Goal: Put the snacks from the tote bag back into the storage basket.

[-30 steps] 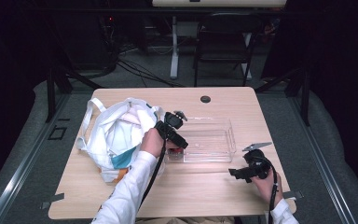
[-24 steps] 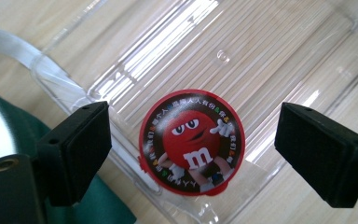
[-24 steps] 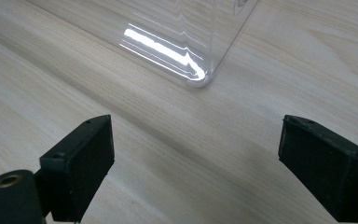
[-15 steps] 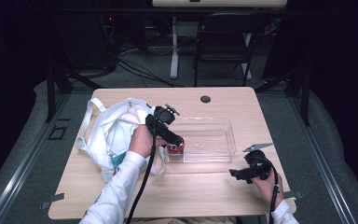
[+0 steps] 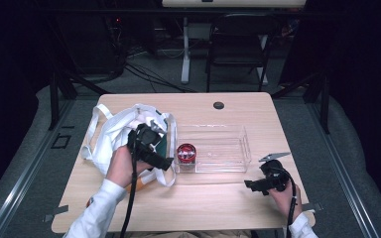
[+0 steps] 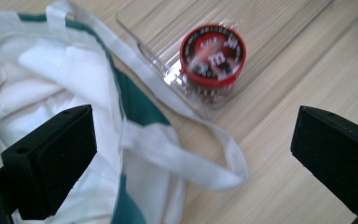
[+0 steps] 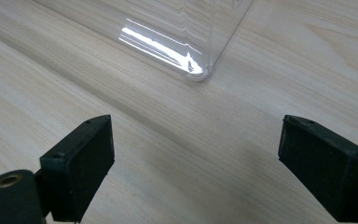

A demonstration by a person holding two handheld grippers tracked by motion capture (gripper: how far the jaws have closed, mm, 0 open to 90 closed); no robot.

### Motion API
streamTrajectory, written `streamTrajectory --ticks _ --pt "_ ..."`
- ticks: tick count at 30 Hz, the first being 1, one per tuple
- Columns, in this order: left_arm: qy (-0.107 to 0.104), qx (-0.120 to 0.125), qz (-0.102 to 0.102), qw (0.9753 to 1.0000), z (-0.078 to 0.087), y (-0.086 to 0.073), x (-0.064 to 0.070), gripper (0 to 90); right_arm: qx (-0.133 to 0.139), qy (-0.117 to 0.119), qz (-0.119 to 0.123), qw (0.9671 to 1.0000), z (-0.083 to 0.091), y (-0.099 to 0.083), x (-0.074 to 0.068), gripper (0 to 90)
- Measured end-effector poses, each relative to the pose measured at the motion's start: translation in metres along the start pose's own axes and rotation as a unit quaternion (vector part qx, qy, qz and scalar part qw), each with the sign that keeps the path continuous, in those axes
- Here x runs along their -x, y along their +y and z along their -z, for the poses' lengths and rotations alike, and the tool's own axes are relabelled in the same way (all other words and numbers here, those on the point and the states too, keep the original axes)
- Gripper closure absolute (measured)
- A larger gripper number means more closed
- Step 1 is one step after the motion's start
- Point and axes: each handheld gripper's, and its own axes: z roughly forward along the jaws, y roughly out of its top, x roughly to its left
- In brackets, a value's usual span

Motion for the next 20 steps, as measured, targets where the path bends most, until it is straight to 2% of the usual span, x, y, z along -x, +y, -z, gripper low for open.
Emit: streamTrajectory --ticks 1,7,8,9,10,11,13,16,20 --pt "0.002 0.001 0.006 1.0 0.003 -0.016 -0.003 0.1 -0.001 -0.001 0.0 1.0 0.0 0.0 0.0 10.1" --pt "0.006 0.004 0.029 0.9995 0.005 -0.066 -0.012 0.1 0.001 -0.003 -0.002 1.0 -0.001 -0.001 0.0 10.1" --pt "0.0 0.007 0.031 0.9995 0.007 -0.074 -0.013 0.1 -0.001 -0.003 0.0 1.0 0.0 -0.001 0.0 10.1" --pt "-0.007 0.024 0.031 0.9992 0.008 -0.083 -0.013 0.1 -0.003 -0.006 0.002 1.0 0.0 -0.001 0.0 10.1" --pt "-0.024 0.038 0.03 0.9985 0.008 -0.091 -0.013 0.1 -0.004 -0.006 0.001 1.0 0.0 -0.001 0.001 10.1" --pt "-0.031 0.041 0.035 0.9981 0.008 -0.098 -0.014 0.1 -0.001 -0.004 -0.001 1.0 0.0 -0.001 0.0 10.1" --pt "-0.025 0.03 0.036 0.9986 0.006 -0.107 -0.013 0.1 0.0 0.0 0.0 1.0 0.0 -0.001 0.0 10.1" --pt "-0.024 0.03 0.045 0.9982 0.003 -0.115 -0.011 0.1 0.002 0.001 0.0 1.0 -0.001 -0.001 -0.001 10.2" --pt "-0.015 0.028 0.032 0.999 0.0 -0.117 -0.008 0.1 0.0 0.003 0.003 1.0 -0.001 -0.001 -0.001 10.2"
